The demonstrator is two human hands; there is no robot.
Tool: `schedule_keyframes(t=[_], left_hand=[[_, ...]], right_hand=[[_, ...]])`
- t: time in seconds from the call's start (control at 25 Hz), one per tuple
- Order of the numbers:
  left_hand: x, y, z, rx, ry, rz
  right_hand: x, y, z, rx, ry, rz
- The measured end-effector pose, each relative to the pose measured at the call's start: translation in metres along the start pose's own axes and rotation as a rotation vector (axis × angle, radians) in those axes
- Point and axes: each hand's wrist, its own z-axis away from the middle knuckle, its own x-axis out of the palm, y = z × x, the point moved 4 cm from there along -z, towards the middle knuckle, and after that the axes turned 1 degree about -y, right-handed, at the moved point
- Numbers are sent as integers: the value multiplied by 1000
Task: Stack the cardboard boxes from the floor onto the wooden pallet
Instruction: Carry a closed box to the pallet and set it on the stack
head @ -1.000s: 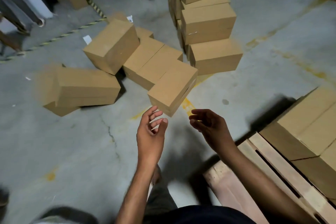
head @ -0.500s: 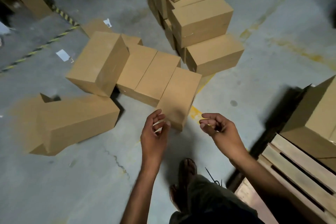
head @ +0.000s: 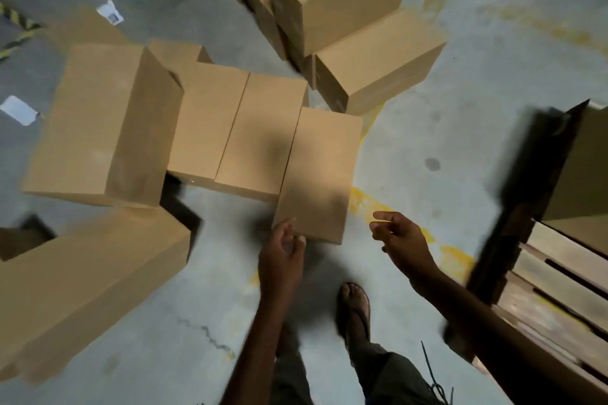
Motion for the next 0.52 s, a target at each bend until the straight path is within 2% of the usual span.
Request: schedule_keyframes(t=[0.24,0.52], left_hand=[[48,-136,-145,-74,-217,-240],[76,-275,-255,-201,-195,-268]], right_hand=[[73,99,-121,199,121,79],[164,219,-218,326,216,65]])
